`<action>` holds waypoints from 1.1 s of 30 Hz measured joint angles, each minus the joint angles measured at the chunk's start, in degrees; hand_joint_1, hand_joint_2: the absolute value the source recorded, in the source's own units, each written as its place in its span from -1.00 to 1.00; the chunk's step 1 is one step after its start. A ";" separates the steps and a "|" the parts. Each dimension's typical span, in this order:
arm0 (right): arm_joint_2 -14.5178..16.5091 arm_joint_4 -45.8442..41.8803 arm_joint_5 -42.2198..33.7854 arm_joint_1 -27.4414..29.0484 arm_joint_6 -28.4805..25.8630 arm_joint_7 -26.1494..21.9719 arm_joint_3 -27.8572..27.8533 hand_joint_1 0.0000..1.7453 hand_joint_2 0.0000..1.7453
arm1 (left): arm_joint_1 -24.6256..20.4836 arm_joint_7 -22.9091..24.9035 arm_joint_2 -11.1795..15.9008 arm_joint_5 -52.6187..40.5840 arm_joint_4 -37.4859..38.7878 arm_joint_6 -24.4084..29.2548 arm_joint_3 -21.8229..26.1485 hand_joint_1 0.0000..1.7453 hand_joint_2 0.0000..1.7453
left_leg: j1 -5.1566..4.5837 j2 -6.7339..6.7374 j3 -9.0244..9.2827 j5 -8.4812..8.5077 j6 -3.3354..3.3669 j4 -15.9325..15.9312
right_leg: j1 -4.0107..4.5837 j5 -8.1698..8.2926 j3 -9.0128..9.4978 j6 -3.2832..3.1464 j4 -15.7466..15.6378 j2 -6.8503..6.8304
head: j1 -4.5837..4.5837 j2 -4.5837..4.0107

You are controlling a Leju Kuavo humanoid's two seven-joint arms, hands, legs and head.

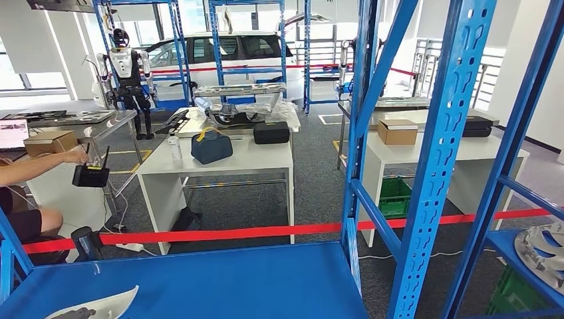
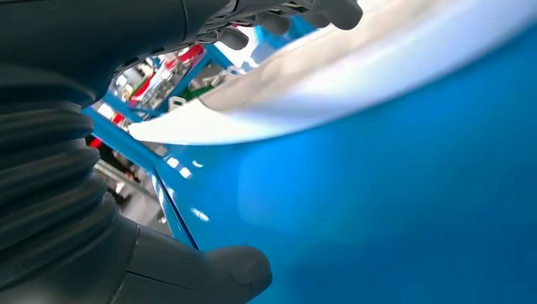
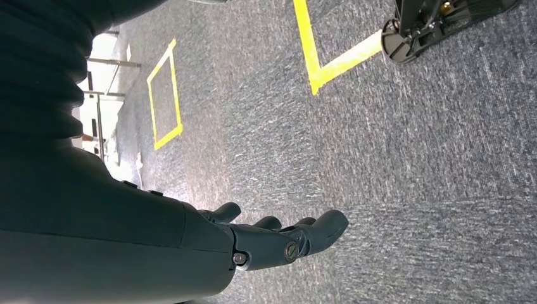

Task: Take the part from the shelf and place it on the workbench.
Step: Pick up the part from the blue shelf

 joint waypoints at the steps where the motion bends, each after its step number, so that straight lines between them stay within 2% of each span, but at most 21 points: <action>1: 0.00 0.00 0.04 0.00 -0.02 0.02 0.00 -1.00 1.00 | 0.23 0.11 -0.15 -0.25 0.01 0.17 -0.59 -1.00 1.00 | 0.00 0.00 0.00 0.00 0.00 0.00 | 0.00 0.00 0.00 0.00 0.00 0.00 | 0.00 0.00; 3: 0.00 0.00 0.14 0.00 -0.04 0.04 0.00 -1.00 1.00 | 0.46 0.35 -0.37 -0.73 0.03 0.42 -1.58 -1.00 1.00 | 0.00 0.00 0.00 0.00 0.01 0.00 | -0.01 0.00 0.01 0.00 0.00 0.00 | 0.01 -0.01; 4: 0.00 0.00 0.20 0.00 -0.05 0.06 0.00 -1.00 1.00 | 0.49 0.51 -0.45 -1.03 0.06 0.48 -2.03 -0.85 1.00 | -0.01 0.00 0.01 -0.01 0.01 0.00 | -0.01 0.00 0.01 0.00 0.00 0.00 | 0.01 0.00; 5: 0.00 0.00 0.30 -0.01 -0.06 0.09 0.00 -1.00 1.00 | 0.49 0.68 -0.52 -1.32 0.09 0.50 -2.49 -0.42 1.00 | -0.01 0.00 0.01 -0.01 0.02 0.00 | -0.01 0.00 0.02 0.00 0.00 0.00 | 0.01 0.01; 7: 0.00 0.00 0.52 -0.02 -0.07 0.13 0.00 -1.00 1.00 | 0.52 0.97 -0.62 -1.79 0.17 0.50 -3.32 0.56 1.00 | -0.01 0.00 0.02 -0.02 0.03 0.00 | -0.02 -0.01 0.04 0.01 0.00 -0.01 | 0.01 0.01; 8: 0.00 0.00 0.63 -0.02 -0.07 0.16 0.00 -1.00 1.00 | 0.57 1.08 -0.66 -1.91 0.22 0.50 -3.60 0.91 1.00 | -0.01 0.00 0.03 -0.02 0.03 -0.01 | -0.01 -0.01 0.05 0.01 0.00 -0.01 | 0.00 0.01; 9: 0.00 0.00 0.72 -0.02 -0.08 0.21 0.00 -1.00 1.00 | 0.66 1.20 -0.70 -1.98 0.27 0.50 -3.82 0.98 1.00 | -0.01 0.00 0.04 -0.02 0.03 -0.01 | -0.01 -0.01 0.05 0.01 0.00 0.00 | 0.00 0.01; 27: 0.00 0.00 1.19 -0.10 -0.51 0.35 0.00 -1.00 1.00 | 0.77 2.13 -1.03 -2.24 0.36 1.18 -4.79 1.00 1.00 | -0.06 0.07 0.54 -0.46 0.28 -0.05 | -0.05 -0.36 1.03 0.22 -0.02 -0.01 | -0.01 0.01; 33: 0.00 0.00 1.21 -0.09 -0.58 0.29 -0.01 -1.00 1.00 | 1.17 2.38 -1.09 -2.07 0.41 1.76 -4.79 0.83 1.00 | -0.08 0.04 1.02 -0.39 0.21 -0.03 | -0.06 -0.36 1.07 0.23 -0.02 -0.02 | 0.00 0.00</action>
